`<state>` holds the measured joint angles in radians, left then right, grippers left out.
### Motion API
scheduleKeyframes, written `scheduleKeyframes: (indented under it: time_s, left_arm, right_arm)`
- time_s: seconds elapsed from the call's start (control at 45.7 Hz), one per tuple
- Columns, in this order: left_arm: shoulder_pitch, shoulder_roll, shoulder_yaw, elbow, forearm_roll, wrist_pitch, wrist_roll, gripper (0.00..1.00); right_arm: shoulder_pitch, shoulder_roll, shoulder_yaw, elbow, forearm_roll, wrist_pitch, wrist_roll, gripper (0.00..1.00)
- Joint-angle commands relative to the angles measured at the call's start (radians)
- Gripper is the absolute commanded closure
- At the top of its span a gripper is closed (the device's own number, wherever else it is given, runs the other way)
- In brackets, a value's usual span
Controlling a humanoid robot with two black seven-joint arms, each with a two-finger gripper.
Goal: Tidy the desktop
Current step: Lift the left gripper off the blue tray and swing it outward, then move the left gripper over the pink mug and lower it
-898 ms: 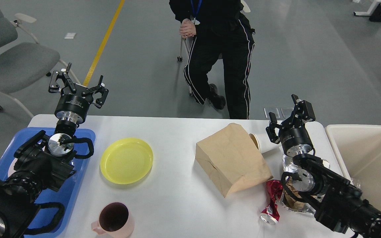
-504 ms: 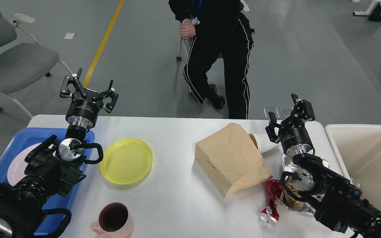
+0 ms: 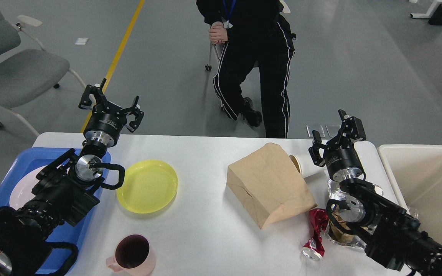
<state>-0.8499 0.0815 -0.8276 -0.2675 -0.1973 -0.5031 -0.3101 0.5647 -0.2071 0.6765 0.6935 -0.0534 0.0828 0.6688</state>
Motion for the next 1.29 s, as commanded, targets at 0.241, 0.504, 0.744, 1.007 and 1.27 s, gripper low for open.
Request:
scheduleKeyframes:
  time_s: [0.241, 0.504, 0.744, 1.007, 1.27]
  left_arm:
    - [-0.187, 0.198, 0.688, 0.001, 0.006, -0.003, 0.013, 0.04]
    - [-0.339, 0.241, 1.378, -0.054, 0.025, -0.055, 0.020, 0.04]
    - [-0.520, 0.282, 1.710, -0.248, 0.027, -0.127, 0.023, 0.04]
    - [-0.538, 0.290, 1.815, -0.306, 0.029, -0.336, 0.167, 0.04]
    - [-0.580, 0.296, 1.845, -0.315, 0.039, -0.457, 0.529, 0.04]
  right_arm:
    - [0.001, 0.000, 0.000, 0.001, 0.000, 0.000, 0.000, 0.00]
    - [0.001, 0.000, 0.000, 0.001, 0.000, 0.000, 0.000, 0.00]
    - [0.001, 0.002, 0.000, 0.001, 0.000, 0.000, 0.000, 0.00]
    - [0.001, 0.000, 0.000, 0.001, 0.000, 0.000, 0.000, 0.00]
    - [0.001, 0.000, 0.000, 0.001, 0.000, 0.000, 0.000, 0.00]
